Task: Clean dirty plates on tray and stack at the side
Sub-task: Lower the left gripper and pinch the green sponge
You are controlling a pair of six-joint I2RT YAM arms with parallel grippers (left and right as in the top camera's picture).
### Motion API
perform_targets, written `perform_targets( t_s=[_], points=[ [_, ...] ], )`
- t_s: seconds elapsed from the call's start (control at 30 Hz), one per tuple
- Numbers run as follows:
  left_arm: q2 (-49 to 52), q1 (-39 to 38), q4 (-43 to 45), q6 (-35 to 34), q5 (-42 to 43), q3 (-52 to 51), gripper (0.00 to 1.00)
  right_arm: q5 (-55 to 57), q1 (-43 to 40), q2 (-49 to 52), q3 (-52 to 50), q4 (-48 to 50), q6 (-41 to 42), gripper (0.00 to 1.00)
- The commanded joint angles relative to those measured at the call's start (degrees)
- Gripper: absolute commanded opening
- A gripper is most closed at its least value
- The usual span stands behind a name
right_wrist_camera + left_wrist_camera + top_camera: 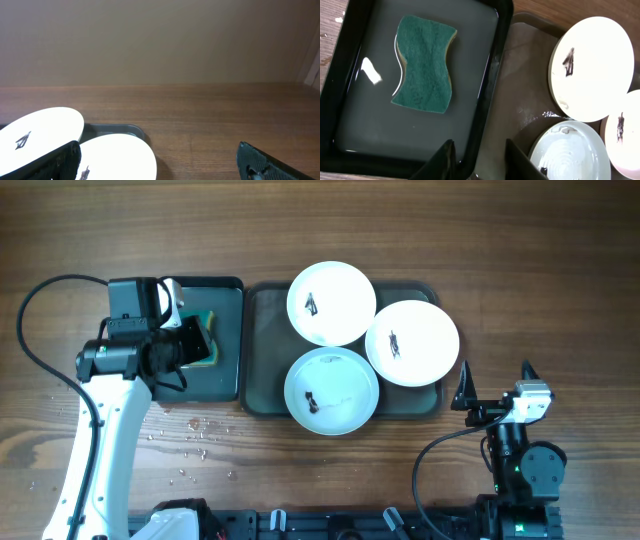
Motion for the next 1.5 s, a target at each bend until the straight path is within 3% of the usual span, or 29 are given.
perform_targets(
  t_s=[0.0, 0.5, 0.73, 0.9, 1.37, 1.47],
  points=[
    [0.17, 0.35, -0.02, -0.07, -1.99, 0.28, 0.36, -0.87, 0.35, 0.13, -0.07, 0.15, -0.81, 1.0],
    [0.76, 0.35, 2.32, 0.59, -5.95, 0.26, 0.43, -0.87, 0.35, 0.39, -0.07, 0.15, -0.81, 1.0],
    [6.49, 0.35, 5.97, 0.61, -9.35, 0.26, 0.64, -0.87, 0.35, 0.39, -0.07, 0.15, -0.79, 1.0],
    [11.1, 0.35, 8.44, 6.75, -9.33, 0.26, 0.64, -0.87, 0.35, 0.39, -0.07, 0.15, -0.79, 1.0],
    [20.46, 0.37, 13.9, 8.35, -12.33, 0.26, 0.64, -0.87, 0.35, 0.39, -0.07, 0.15, -0.81, 1.0],
    [22.27, 0.35, 14.97, 8.33, -12.33, 0.26, 0.7, -0.87, 0.35, 0.39, -0.07, 0.15, -0.83, 1.0]
  ],
)
